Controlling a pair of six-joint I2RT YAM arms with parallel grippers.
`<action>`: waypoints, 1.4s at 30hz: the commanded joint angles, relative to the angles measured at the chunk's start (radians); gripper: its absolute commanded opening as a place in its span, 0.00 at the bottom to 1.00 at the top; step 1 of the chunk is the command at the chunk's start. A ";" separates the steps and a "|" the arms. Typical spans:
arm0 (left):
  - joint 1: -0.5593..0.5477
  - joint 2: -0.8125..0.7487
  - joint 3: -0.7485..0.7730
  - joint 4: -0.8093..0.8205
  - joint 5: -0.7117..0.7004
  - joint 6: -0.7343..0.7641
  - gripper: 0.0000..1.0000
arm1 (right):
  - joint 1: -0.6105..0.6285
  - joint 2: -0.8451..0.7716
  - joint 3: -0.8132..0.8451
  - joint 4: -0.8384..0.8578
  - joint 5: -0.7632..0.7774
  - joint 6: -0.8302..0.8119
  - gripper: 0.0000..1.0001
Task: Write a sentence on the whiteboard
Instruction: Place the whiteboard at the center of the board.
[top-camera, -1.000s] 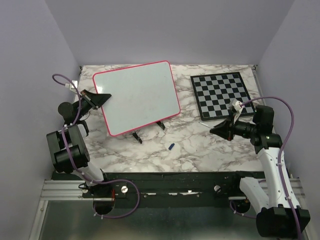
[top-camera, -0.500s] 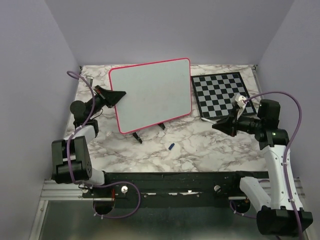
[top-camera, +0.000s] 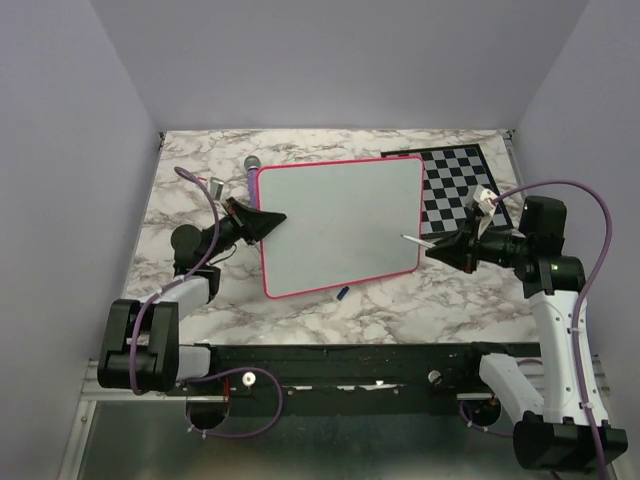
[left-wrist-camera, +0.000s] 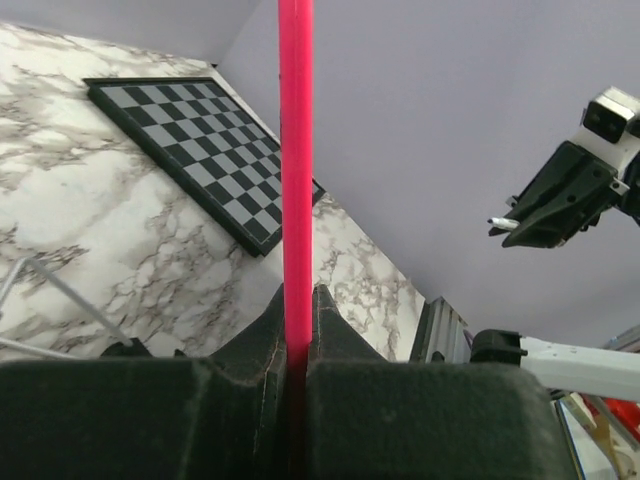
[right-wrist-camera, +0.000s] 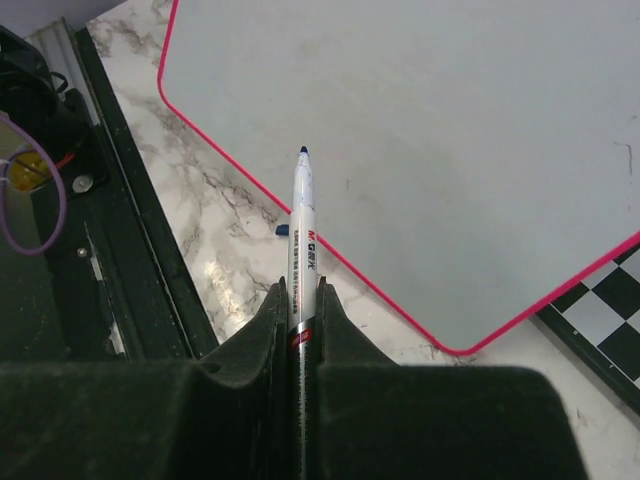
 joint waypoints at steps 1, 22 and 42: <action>-0.141 -0.056 -0.004 0.205 -0.181 0.091 0.00 | -0.007 -0.009 -0.022 -0.011 -0.038 0.004 0.01; -0.543 0.073 -0.216 0.452 -0.531 0.366 0.00 | 0.145 -0.044 -0.046 0.047 0.164 0.067 0.01; -0.786 -0.024 -0.161 0.112 -0.800 0.576 0.00 | 0.302 0.003 0.047 0.121 0.241 0.099 0.01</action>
